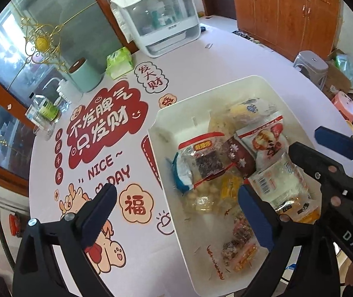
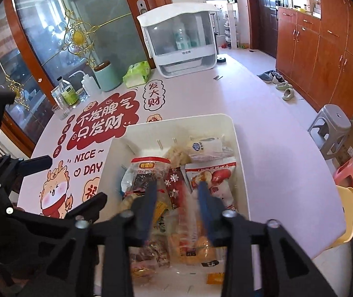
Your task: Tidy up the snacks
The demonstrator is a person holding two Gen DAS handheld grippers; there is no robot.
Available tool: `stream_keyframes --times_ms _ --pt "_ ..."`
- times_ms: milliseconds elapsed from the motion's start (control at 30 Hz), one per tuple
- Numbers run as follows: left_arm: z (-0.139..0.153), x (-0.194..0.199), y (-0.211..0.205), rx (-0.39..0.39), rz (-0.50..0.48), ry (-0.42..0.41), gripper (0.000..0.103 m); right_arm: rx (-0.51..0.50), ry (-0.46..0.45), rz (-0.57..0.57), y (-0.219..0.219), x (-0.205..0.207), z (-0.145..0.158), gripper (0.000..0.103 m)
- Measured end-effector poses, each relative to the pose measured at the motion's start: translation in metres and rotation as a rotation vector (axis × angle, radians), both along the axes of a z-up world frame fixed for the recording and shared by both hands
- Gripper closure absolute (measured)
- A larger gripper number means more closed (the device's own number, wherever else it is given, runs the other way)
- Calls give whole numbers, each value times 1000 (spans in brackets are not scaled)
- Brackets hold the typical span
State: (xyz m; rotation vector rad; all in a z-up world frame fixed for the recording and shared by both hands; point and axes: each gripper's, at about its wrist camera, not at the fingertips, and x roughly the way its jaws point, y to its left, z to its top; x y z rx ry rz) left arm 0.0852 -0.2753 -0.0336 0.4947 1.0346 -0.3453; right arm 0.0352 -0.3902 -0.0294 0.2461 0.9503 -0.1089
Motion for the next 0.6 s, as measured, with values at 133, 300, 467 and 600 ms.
stream_keyframes --times_ms 133,300,467,600 --pt "-3 -2 3 11 14 6 5 3 8 2 -1 0 -3 55" --pt "-5 -6 7 22 33 11 5 11 15 11 0 -2 -5 55" --pt "-6 -12 15 26 56 13 5 24 16 24 4 -5 -5 55" --pt "-10 -19 25 26 84 18 5 31 22 39 10 -7 -7 55"
